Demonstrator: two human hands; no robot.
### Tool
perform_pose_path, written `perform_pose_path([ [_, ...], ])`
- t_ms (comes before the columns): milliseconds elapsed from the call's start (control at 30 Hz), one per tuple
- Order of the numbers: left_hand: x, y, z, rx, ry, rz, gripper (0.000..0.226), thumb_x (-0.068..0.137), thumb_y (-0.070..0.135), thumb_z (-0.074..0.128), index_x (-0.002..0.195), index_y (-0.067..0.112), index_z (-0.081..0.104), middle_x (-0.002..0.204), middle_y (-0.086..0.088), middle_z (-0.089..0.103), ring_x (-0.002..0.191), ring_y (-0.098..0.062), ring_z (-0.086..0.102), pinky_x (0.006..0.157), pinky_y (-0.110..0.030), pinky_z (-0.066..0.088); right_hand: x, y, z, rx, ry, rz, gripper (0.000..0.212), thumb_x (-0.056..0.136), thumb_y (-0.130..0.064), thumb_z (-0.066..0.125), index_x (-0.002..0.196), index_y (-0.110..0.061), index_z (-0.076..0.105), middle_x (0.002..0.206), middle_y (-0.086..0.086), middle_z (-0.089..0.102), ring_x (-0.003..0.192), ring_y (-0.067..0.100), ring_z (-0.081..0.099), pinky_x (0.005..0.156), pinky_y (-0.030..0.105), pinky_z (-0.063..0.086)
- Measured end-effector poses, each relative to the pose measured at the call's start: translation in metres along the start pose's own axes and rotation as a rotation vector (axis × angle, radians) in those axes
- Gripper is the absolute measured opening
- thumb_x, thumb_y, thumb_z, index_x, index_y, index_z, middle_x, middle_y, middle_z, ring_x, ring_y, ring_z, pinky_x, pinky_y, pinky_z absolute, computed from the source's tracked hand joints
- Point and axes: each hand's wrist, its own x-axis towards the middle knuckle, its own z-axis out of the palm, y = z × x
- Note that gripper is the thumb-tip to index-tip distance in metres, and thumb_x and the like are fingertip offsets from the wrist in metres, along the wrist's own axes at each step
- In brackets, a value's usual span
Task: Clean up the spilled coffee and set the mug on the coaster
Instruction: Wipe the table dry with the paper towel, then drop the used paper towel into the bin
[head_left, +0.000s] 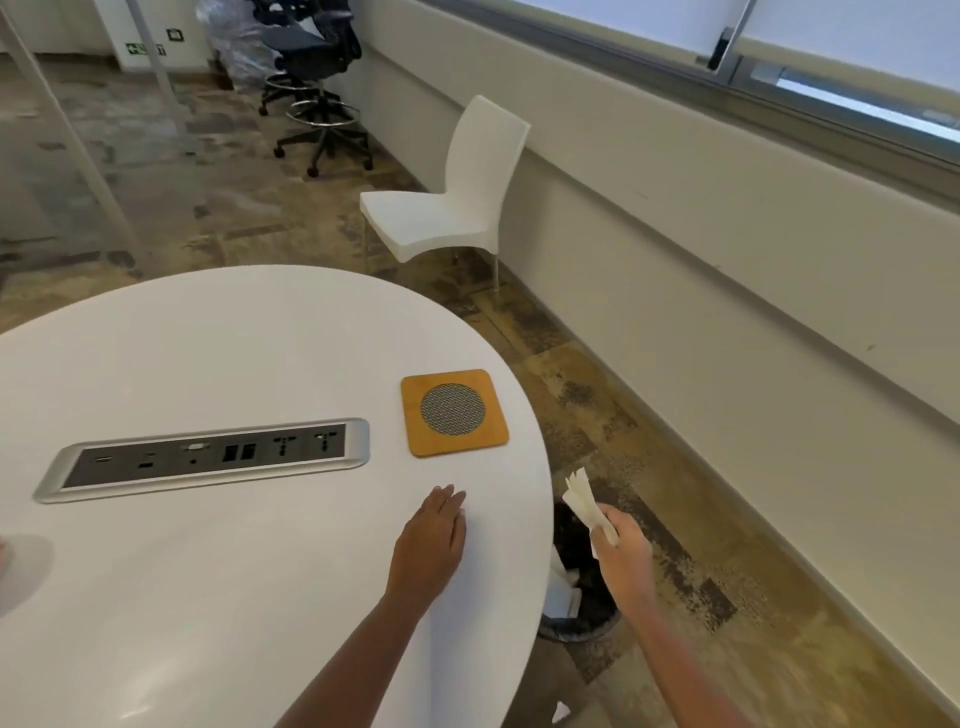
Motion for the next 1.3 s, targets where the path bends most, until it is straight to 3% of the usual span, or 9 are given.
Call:
perform_pose_path([
  [300,0.034,0.039,0.040,0.006,-0.062,-0.021,0.040,0.098,0.025,0.036,0.137,0.018,0.038,0.149,-0.001,0.035,0.139,-0.013,0.028,0.113,-0.025,0.025,0.063,0.032,-0.031,-0.099,-0.066,0.324,0.040,0.092,-0.003,0.045,0.131,-0.003,0.048,0.129,0.018,0.055,0.107,0.031,0.055,0.075,0.031,0.039],
  [500,0.056,0.041,0.051,-0.021,-0.069,-0.043,0.039,0.097,0.021,0.038,0.135,0.015,0.041,0.148,-0.004,0.037,0.139,-0.015,0.029,0.112,-0.027,0.026,0.095,0.047,-0.025,0.040,-0.051,0.519,0.041,0.092,-0.006,0.046,0.132,-0.001,0.047,0.127,0.018,0.055,0.110,0.033,0.054,0.074,0.031,0.037],
  [667,0.068,0.041,0.054,-0.086,-0.061,-0.076,0.039,0.097,0.019,0.039,0.135,0.013,0.041,0.147,-0.005,0.039,0.138,-0.017,0.031,0.112,-0.031,0.028,0.111,0.052,-0.020,0.293,-0.030,0.674,0.028,0.096,-0.022,0.046,0.106,0.002,0.055,0.104,0.030,0.048,0.096,0.035,0.052,0.081,0.041,0.044],
  [733,0.069,0.040,0.054,-0.094,-0.054,-0.085,0.039,0.096,0.018,0.040,0.135,0.012,0.041,0.146,-0.006,0.039,0.138,-0.018,0.032,0.112,-0.031,0.028,0.112,0.055,-0.019,0.374,-0.027,0.714,0.041,0.096,-0.024,0.047,0.129,0.001,0.046,0.129,0.025,0.048,0.117,0.037,0.048,0.097,0.045,0.042],
  [833,0.068,0.039,0.050,-0.106,-0.029,-0.110,0.039,0.096,0.017,0.041,0.135,0.012,0.042,0.145,-0.007,0.041,0.137,-0.019,0.033,0.111,-0.031,0.029,0.110,0.061,-0.015,0.378,-0.044,0.700,0.047,0.097,-0.021,0.045,0.138,0.001,0.037,0.144,0.021,0.040,0.128,0.038,0.042,0.104,0.046,0.040],
  [1000,0.064,0.040,0.038,-0.188,0.077,-0.162,0.035,0.094,0.012,0.045,0.129,0.006,0.049,0.137,-0.011,0.051,0.130,-0.024,0.044,0.109,-0.036,0.036,0.104,0.053,-0.012,0.345,-0.109,0.595,0.029,0.096,-0.001,0.042,0.121,0.003,0.056,0.118,0.022,0.061,0.102,0.030,0.061,0.097,0.043,0.047],
  [1100,0.059,0.037,0.032,-0.208,0.131,-0.199,0.031,0.093,0.009,0.045,0.123,0.003,0.054,0.129,-0.014,0.057,0.123,-0.026,0.050,0.105,-0.037,0.040,0.098,0.046,-0.008,0.318,-0.132,0.501,0.025,0.093,0.002,0.046,0.114,0.004,0.061,0.094,0.016,0.064,0.074,0.016,0.058,0.082,0.034,0.053],
  [1200,0.055,0.033,0.026,-0.220,0.177,-0.216,0.026,0.093,0.005,0.044,0.114,0.001,0.059,0.119,-0.016,0.063,0.114,-0.028,0.056,0.100,-0.036,0.043,0.097,0.032,-0.004,0.301,-0.148,0.403,0.023,0.093,0.002,0.047,0.109,0.002,0.064,0.092,0.011,0.063,0.071,0.011,0.058,0.063,0.016,0.050],
  [1300,0.057,0.031,0.017,-0.241,0.226,-0.245,0.023,0.093,0.003,0.043,0.106,0.002,0.061,0.111,-0.014,0.065,0.107,-0.030,0.058,0.092,-0.035,0.045,0.102,0.008,0.002,0.273,-0.156,0.276,0.023,0.093,-0.001,0.047,0.106,-0.002,0.066,0.092,0.007,0.065,0.074,0.009,0.059,0.062,0.013,0.047],
])
